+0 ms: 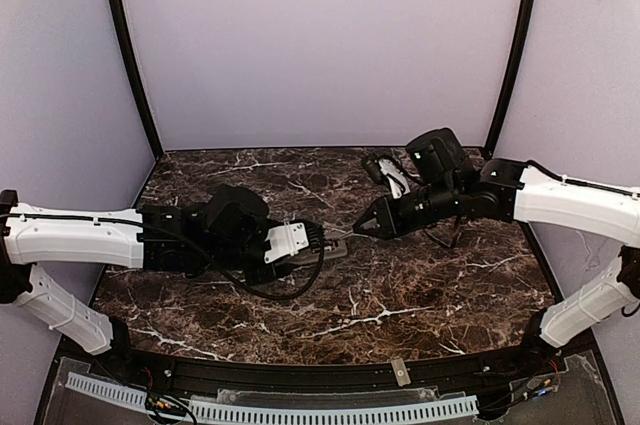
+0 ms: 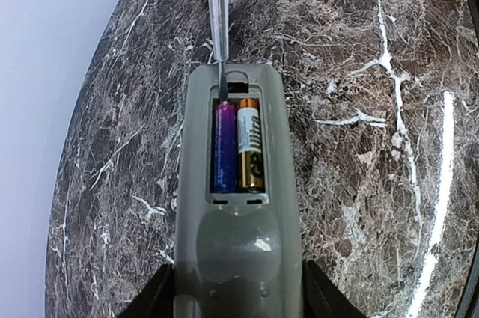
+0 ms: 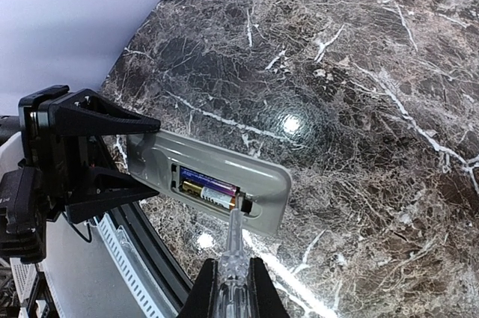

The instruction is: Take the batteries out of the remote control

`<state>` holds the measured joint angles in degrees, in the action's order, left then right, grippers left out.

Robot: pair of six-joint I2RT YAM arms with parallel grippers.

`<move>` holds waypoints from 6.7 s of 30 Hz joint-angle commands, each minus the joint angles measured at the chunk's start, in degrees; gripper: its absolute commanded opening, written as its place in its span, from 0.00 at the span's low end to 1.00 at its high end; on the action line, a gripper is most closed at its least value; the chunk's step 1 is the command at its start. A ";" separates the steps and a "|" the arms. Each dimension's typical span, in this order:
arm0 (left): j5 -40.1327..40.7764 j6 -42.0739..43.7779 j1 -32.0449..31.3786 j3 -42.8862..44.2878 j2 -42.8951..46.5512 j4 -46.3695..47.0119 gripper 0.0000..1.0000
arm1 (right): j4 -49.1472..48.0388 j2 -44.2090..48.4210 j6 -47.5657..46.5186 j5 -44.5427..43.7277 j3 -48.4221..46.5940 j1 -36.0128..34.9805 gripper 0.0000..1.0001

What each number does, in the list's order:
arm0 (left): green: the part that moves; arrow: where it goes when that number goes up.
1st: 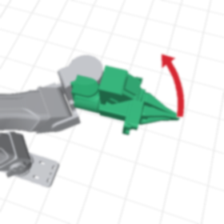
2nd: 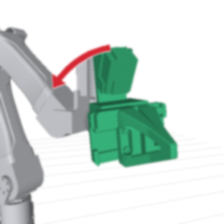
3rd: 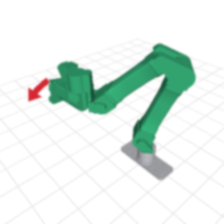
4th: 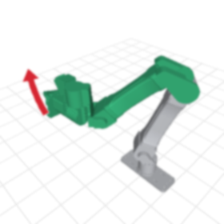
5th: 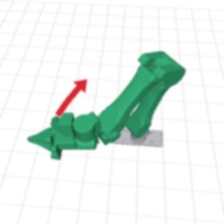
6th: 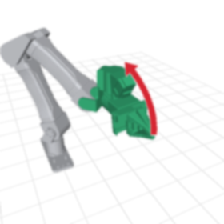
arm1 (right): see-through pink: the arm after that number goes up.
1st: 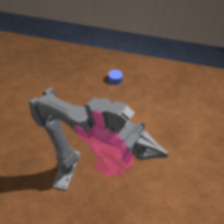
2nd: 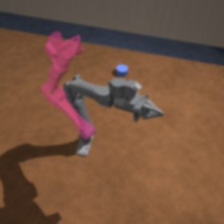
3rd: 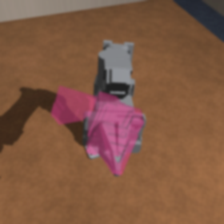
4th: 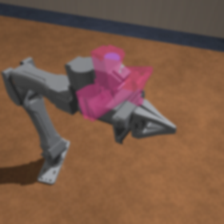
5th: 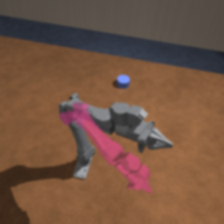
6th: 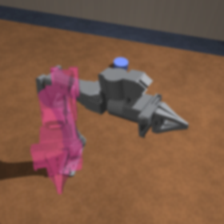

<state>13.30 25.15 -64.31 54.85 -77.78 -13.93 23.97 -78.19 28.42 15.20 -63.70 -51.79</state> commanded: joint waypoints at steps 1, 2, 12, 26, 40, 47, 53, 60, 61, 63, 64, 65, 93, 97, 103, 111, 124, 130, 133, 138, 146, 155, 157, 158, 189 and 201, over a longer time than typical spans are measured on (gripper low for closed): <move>-3.09 0.50 -0.72 -0.35 3.03 5.46 0.00 | -6.30 1.82 -1.13 8.20 1.03 -0.77 0.00; -3.45 0.55 -0.77 -0.40 3.26 5.48 0.00 | -6.79 2.08 -1.11 8.71 1.25 -0.77 0.00; -5.26 0.80 -0.84 -1.45 4.82 6.73 0.00 | -12.57 4.30 0.86 15.09 4.56 0.08 0.00; -6.93 0.79 -0.91 -1.77 6.09 7.11 0.00 | -20.90 5.33 4.01 20.62 8.67 0.86 0.00; -7.91 0.67 -0.91 -1.96 6.74 7.25 0.00 | -31.12 6.31 8.23 26.41 12.48 1.34 0.00; -8.27 0.55 -0.95 -2.03 6.72 7.32 0.00 | -35.77 6.48 10.24 28.74 14.18 1.40 0.00; -8.36 0.51 -0.99 -2.03 6.63 7.31 0.00 | -39.39 6.86 11.67 30.68 15.28 1.52 0.00; -8.59 0.47 -0.99 -2.04 6.64 7.37 0.00 | -44.94 7.27 14.27 33.33 16.81 1.69 0.00; -8.67 0.46 -0.99 -2.03 6.75 7.40 0.00 | -45.65 7.27 14.68 33.72 16.99 1.69 0.00; -8.77 0.38 -0.98 -2.15 6.92 7.47 0.00 | -46.64 7.21 15.20 34.15 17.12 1.70 0.00; -8.79 0.37 -0.99 -2.18 6.97 7.53 0.00 | -46.58 7.14 15.22 34.23 17.08 1.74 0.00; -8.75 0.40 -0.99 -2.17 7.06 7.61 0.00 | -46.45 7.03 15.23 34.22 17.04 1.74 0.00; -8.09 0.21 -0.99 -2.20 6.85 7.78 0.00 | -37.61 8.57 11.74 30.71 15.20 3.32 0.00; -8.12 0.18 -0.98 -2.20 6.90 7.78 0.00 | -36.52 9.05 11.08 30.15 15.19 3.73 0.00; -8.27 0.19 -0.99 -2.29 6.84 7.78 0.00 | -34.29 10.26 10.12 29.11 15.10 4.47 0.00; -8.46 0.19 -0.99 -2.38 6.38 8.17 0.00 | -30.63 12.29 8.38 28.21 14.84 5.86 0.00; -10.14 2.60 -0.99 -5.56 2.33 11.63 0.02 | -25.72 14.91 6.16 25.21 15.63 7.23 0.00; -12.79 1.37 -1.02 -6.67 -2.79 11.60 0.05 | -21.55 16.73 3.73 22.18 15.79 7.71 0.00; -14.44 0.96 -0.94 -6.42 -5.60 10.34 0.05 | -19.42 18.33 2.61 20.19 16.54 7.93 0.00; -17.98 1.03 -0.97 -5.73 -7.92 9.23 0.04 | -17.79 20.90 2.01 18.79 18.47 8.36 0.00; -17.98 0.92 -0.16 -8.98 -12.86 15.77 0.04 | -11.34 23.89 -0.45 14.70 18.38 8.64 0.00; -19.46 -2.22 1.63 -11.22 -18.02 21.49 0.64 | -7.89 25.75 -0.85 12.26 18.53 8.66 0.00; -18.35 -1.97 1.69 -11.30 -17.68 21.34 0.75 | -7.93 25.73 -0.78 11.98 18.44 8.64 0.00; -17.46 -1.69 1.67 -11.53 -16.88 21.50 0.85 | -7.89 25.55 -0.90 11.84 18.32 8.66 0.00; -45.65 -13.34 6.21 2.71 -8.39 29.87 0.72 | -8.41 15.14 -19.36 31.32 9.32 8.64 0.00; -49.21 -16.94 6.16 10.22 -14.67 26.02 0.03 | -8.50 13.68 -18.97 31.42 8.87 8.46 0.00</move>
<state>-34.17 9.89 -58.13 61.87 -91.59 14.11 16.49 -64.07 9.67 45.39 -53.63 -43.20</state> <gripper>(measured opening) 0.104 0.092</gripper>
